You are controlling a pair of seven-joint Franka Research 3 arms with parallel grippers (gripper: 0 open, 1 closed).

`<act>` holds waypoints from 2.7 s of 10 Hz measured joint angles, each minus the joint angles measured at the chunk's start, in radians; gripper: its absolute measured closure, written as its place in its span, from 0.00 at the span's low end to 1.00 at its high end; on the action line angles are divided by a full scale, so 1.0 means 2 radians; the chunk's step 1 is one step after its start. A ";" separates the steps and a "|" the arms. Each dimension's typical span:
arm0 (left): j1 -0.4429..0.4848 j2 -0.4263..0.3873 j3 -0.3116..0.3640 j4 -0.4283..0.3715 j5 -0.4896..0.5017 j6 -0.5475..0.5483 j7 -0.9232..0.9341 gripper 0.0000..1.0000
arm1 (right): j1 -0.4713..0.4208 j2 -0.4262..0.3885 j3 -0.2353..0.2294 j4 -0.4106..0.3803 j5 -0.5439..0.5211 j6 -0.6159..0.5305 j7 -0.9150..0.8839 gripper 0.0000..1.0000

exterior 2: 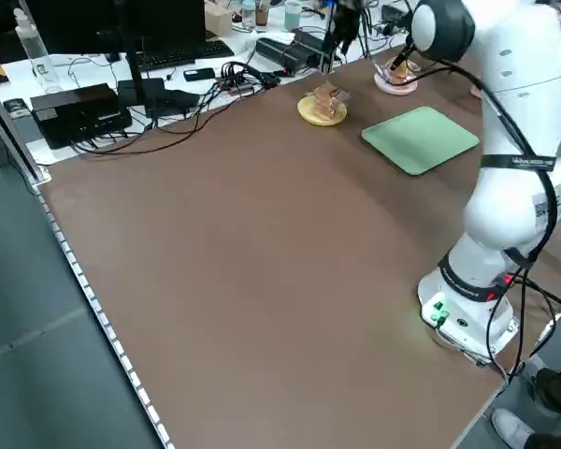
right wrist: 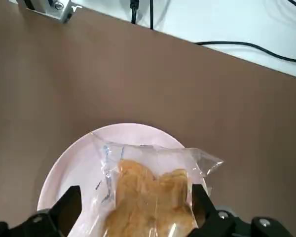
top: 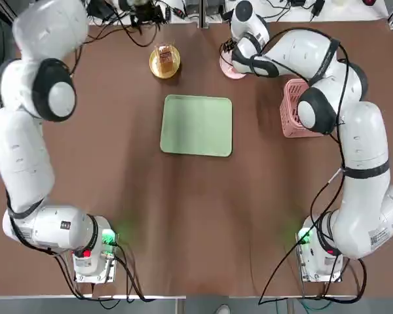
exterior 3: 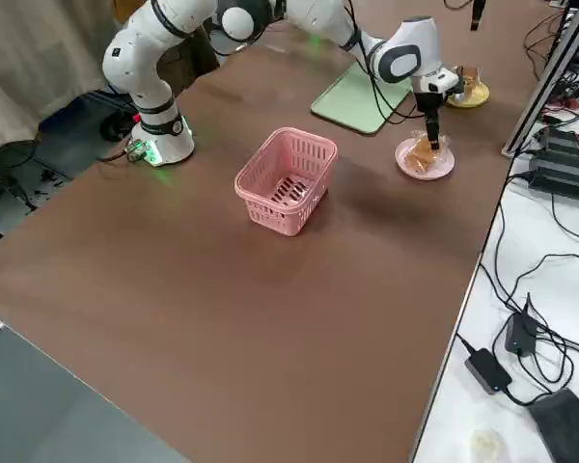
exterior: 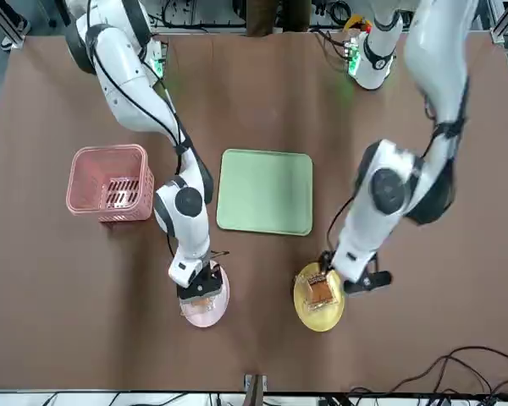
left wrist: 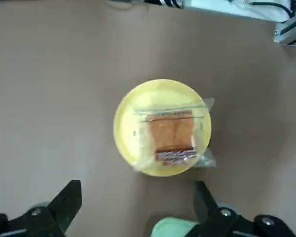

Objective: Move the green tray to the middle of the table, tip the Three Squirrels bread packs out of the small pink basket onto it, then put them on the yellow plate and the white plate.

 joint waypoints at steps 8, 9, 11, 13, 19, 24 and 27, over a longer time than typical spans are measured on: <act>0.213 -0.227 -0.048 -0.091 -0.124 -0.153 0.154 0.00 | -0.022 -0.095 0.046 0.002 0.041 -0.176 -0.001 0.01; 0.218 -0.232 -0.047 -0.092 -0.125 -0.157 0.162 0.00 | -0.030 -0.125 0.048 0.003 0.074 -0.224 -0.003 0.01; 0.224 -0.236 -0.047 -0.092 -0.125 -0.164 0.179 0.00 | -0.061 -0.195 0.050 0.003 0.120 -0.315 -0.011 0.01; 0.228 -0.239 -0.046 -0.093 -0.125 -0.167 0.183 0.00 | -0.103 -0.262 0.051 0.002 0.169 -0.389 -0.023 0.01; 0.038 -0.253 0.144 -0.094 -0.126 -0.186 0.200 0.00 | -0.246 -0.422 0.052 -0.049 0.238 -0.537 -0.171 0.01; 0.036 -0.252 0.151 -0.090 -0.126 -0.186 0.201 0.00 | -0.251 -0.445 0.041 -0.095 0.238 -0.531 -0.197 0.02; 0.036 -0.248 0.152 -0.090 -0.126 -0.186 0.201 0.00 | -0.251 -0.446 0.040 -0.112 0.238 -0.511 -0.197 0.01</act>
